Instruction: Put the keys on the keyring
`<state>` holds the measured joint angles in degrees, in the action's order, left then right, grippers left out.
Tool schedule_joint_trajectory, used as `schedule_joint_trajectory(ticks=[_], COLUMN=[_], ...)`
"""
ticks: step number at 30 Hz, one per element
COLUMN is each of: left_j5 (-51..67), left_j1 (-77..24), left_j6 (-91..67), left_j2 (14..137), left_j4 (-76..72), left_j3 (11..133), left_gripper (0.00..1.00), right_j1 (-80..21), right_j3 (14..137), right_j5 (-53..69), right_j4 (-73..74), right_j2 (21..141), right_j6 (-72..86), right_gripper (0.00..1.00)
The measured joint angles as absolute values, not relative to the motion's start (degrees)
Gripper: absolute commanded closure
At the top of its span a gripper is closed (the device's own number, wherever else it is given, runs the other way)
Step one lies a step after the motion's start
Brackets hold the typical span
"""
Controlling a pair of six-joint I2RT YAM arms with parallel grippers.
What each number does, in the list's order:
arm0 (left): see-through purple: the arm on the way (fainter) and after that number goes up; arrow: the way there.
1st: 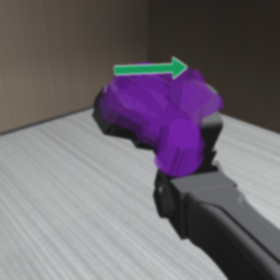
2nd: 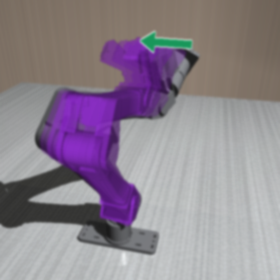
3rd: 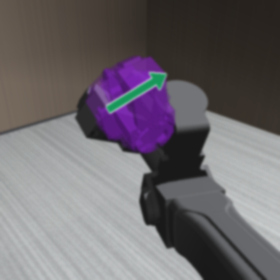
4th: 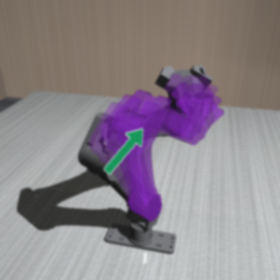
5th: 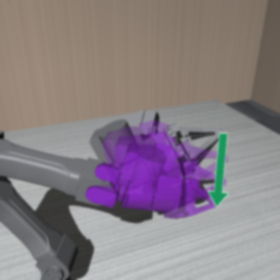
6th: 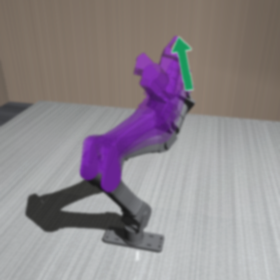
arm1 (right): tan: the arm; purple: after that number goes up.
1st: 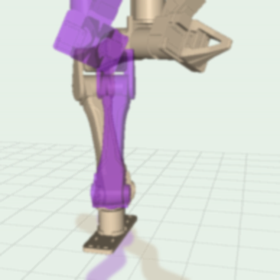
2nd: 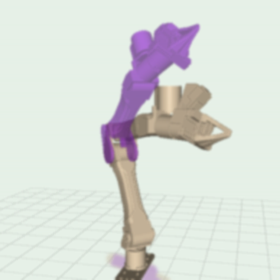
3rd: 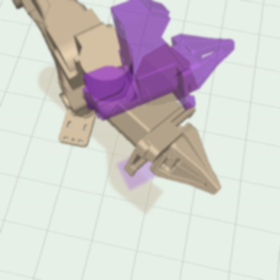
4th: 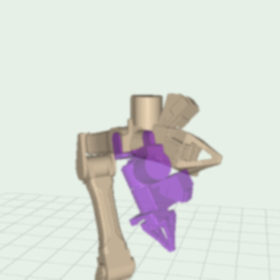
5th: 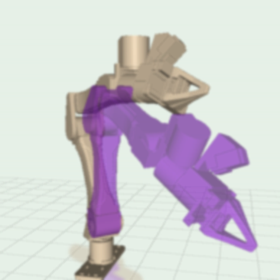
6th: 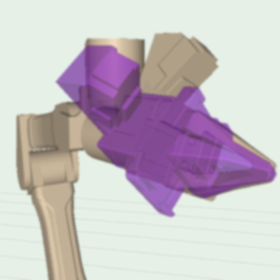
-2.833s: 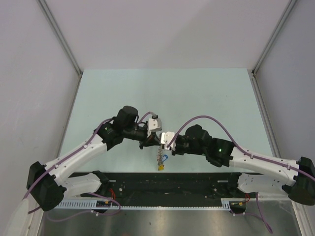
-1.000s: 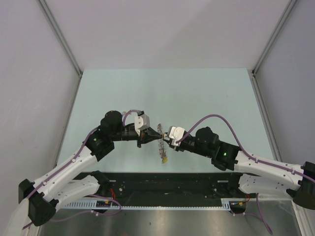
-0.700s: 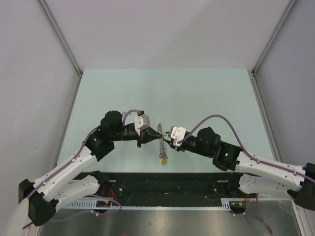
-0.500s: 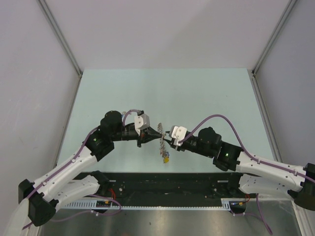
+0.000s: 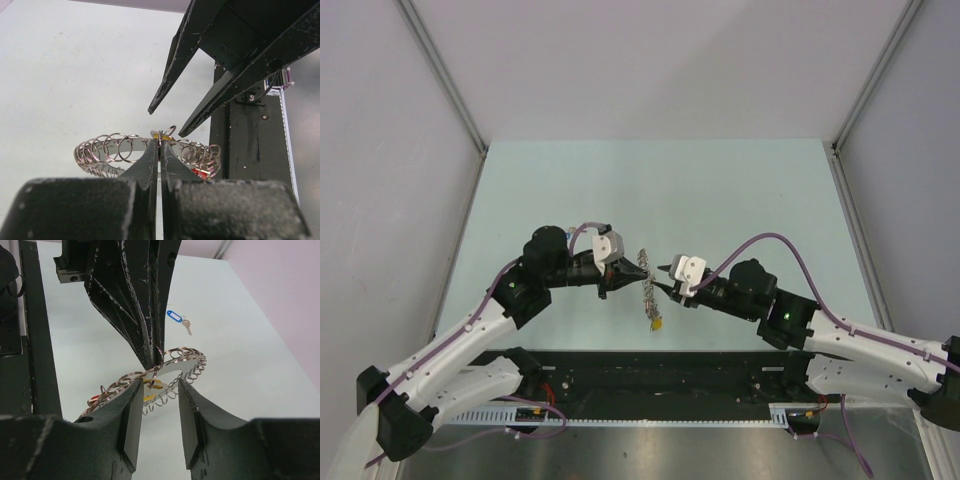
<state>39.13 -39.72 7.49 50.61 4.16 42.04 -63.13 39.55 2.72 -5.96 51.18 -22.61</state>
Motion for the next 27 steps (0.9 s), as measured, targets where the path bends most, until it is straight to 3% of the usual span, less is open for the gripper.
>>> schedule_joint_trajectory(ticks=[5, 13, 19, 23, 25, 27], left_j5=[39.2, 39.2, 39.1, 39.0, 38.9, 38.7], left_j1=[-39.7, -39.7, -39.7, -39.7, -39.7, -39.7], left_j6=[7.5, 7.5, 7.5, 7.3, 7.1, 6.7], left_j2=[50.5, 50.3, 50.2, 49.9, 49.7, 49.5], left_j4=[4.2, 4.2, 4.4, 4.4, 4.3, 4.1], left_j3=[42.0, 41.9, 41.9, 41.2, 40.8, 40.7], left_gripper=[1.00, 1.00, 0.99, 0.99, 1.00, 0.88], right_j1=[-63.1, -63.1, -63.1, -63.1, -63.1, -63.1], right_j3=[39.6, 39.6, 39.6, 39.6, 39.6, 39.6], right_j5=[3.1, 3.7, 3.7, 3.9, 4.0, 4.0], right_j4=[-6.2, -7.7, -8.5, -8.6, -8.5, -8.4], right_j2=[52.0, 53.3, 54.3, 54.8, 55.0, 55.0], right_j6=[-22.6, -22.6, -22.7, -22.8, -22.8, -22.9], right_gripper=[0.71, 0.72, 0.85, 1.00, 1.00, 1.00])
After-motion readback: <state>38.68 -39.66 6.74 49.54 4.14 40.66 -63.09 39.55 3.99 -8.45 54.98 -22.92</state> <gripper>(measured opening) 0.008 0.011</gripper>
